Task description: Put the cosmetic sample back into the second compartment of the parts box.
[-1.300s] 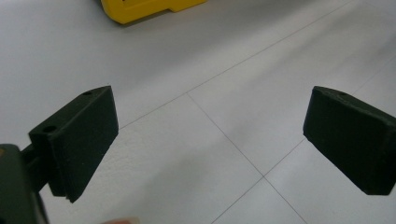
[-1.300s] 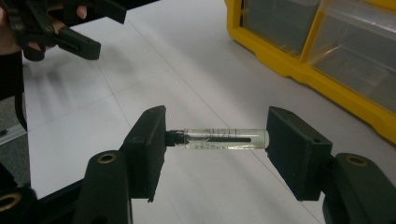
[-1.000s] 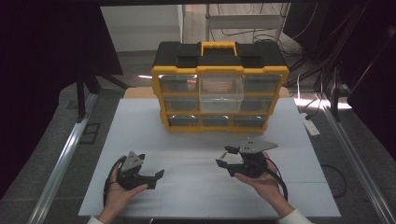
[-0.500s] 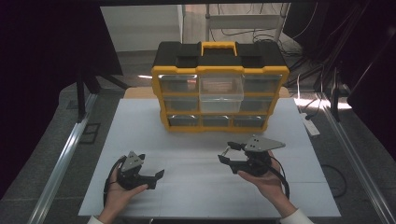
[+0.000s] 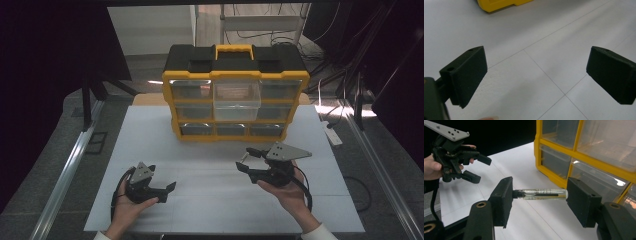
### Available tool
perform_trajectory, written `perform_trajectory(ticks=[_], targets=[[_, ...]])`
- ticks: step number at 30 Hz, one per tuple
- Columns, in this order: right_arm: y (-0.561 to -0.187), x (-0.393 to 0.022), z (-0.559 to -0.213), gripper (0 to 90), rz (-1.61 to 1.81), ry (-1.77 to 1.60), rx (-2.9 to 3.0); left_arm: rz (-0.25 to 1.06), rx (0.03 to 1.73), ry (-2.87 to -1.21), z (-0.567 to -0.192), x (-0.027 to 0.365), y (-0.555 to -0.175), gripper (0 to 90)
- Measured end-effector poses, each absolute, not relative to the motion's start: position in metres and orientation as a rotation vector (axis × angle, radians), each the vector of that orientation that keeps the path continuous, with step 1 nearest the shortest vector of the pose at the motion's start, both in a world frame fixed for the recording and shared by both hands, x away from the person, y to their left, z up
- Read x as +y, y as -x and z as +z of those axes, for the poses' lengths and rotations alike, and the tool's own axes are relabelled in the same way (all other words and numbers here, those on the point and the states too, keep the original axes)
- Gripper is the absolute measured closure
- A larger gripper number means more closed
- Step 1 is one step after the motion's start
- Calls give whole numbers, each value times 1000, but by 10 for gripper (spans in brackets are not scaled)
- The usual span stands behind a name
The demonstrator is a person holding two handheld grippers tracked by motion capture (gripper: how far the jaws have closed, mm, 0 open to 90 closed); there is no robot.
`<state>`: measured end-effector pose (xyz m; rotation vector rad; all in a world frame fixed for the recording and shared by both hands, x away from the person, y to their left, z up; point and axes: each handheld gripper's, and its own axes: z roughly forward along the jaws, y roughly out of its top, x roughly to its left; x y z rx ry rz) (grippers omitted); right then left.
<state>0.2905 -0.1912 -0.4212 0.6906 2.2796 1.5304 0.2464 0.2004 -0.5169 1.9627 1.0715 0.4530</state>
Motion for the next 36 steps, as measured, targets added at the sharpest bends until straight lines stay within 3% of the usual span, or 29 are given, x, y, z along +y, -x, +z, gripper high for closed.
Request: perform_trajectory(ticks=[36], targets=[[-288, -195, -387, 402, 1606, -652, 2169, 455, 1070, -1965, -516, 200, -246, 37]])
